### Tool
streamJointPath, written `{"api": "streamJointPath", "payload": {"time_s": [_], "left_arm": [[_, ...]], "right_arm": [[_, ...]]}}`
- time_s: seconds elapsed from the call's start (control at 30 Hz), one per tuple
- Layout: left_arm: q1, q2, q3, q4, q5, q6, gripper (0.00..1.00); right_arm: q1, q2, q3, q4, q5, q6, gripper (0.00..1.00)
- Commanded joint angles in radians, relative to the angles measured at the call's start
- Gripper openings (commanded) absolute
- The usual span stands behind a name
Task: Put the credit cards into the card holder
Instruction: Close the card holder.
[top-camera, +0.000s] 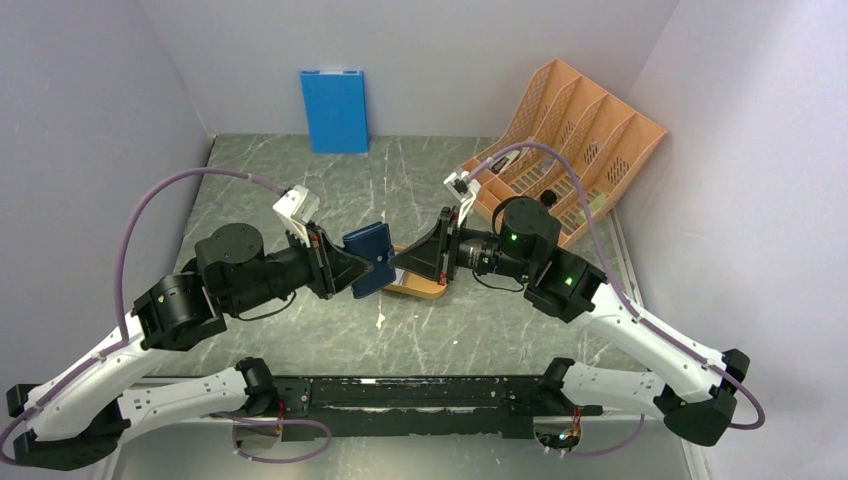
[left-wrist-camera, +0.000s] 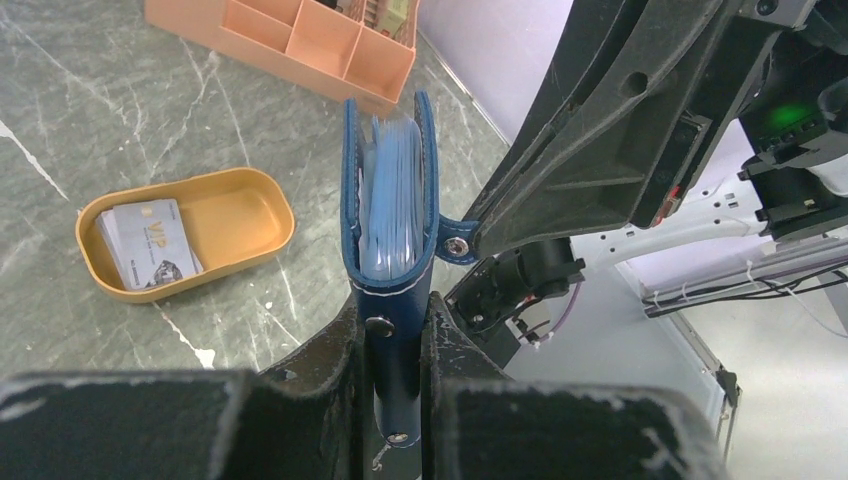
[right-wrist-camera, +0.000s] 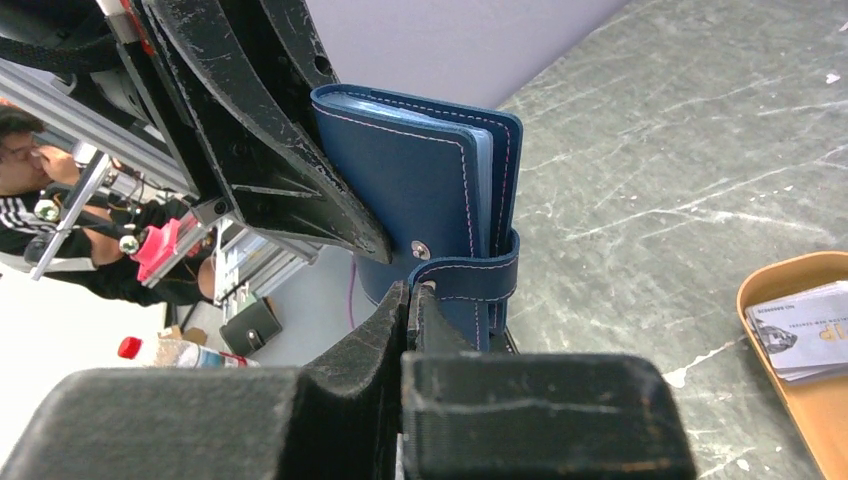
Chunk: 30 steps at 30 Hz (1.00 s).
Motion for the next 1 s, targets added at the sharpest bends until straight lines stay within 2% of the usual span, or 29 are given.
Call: {"api": "streamJointPath", "payload": {"time_s": [0.0,0.47,0.97], "left_arm": [[0.003,0.004,0.043,0.027,0.018,0.026,0.05],[0.004,0.023,0.039,0.038,0.058,0.036,0.05],[0.003,0.033,0.033,0.054,0.089,0.038,0.05]], "right_arm": [[0.003,0.004,0.032,0.005,-0.034,-0.001,0.00],[0.002,0.032,0.021,0.043,-0.031,0.026,0.00],[0.003,0.069,0.038,0.012,-0.007,0.020,0.00]]}}
